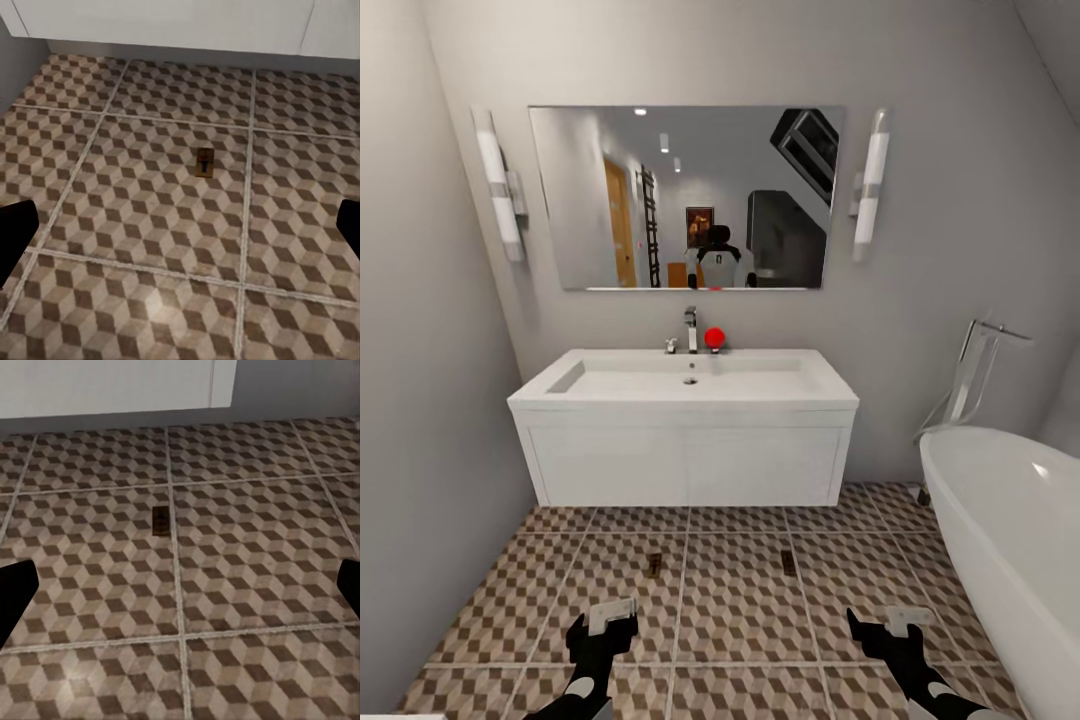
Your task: Take the four mousetraps from the cabinet in the bathroom and place them on the bathroom floor. Make sure all four end up on the same floor surface, and ensure that at least two of them are either under or directly next to the same bathroom sink.
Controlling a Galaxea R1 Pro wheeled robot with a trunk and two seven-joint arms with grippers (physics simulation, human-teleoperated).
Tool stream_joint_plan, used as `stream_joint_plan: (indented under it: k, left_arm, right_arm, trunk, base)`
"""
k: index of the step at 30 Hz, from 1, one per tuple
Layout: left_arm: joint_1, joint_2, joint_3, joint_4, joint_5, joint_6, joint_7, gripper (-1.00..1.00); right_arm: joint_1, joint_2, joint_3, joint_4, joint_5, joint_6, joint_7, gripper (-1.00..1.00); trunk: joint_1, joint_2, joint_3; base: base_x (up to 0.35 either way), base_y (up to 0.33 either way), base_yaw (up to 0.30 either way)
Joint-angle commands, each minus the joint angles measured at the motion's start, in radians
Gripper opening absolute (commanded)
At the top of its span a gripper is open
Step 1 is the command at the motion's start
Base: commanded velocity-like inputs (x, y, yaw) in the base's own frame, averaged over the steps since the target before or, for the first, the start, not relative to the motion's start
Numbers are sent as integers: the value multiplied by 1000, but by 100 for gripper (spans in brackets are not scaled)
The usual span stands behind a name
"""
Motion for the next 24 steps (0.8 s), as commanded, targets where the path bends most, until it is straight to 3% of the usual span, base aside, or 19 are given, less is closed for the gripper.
stream_joint_plan:
  k: [1, 24]
  left_arm:
    - [-1, 0, -9, 1, 8, -3, 6, 100]
    - [-1, 0, -8, 1, 6, 1, 11, 100]
  right_arm:
    - [-2, 0, -9, 4, 10, -6, 1, 100]
    - [-2, 8, -9, 4, 9, -6, -1, 100]
  trunk:
    - [-4, 7, 2]
    - [-92, 168, 74]
  base:
    - [0, 0, 0]
    - [0, 0, 0]
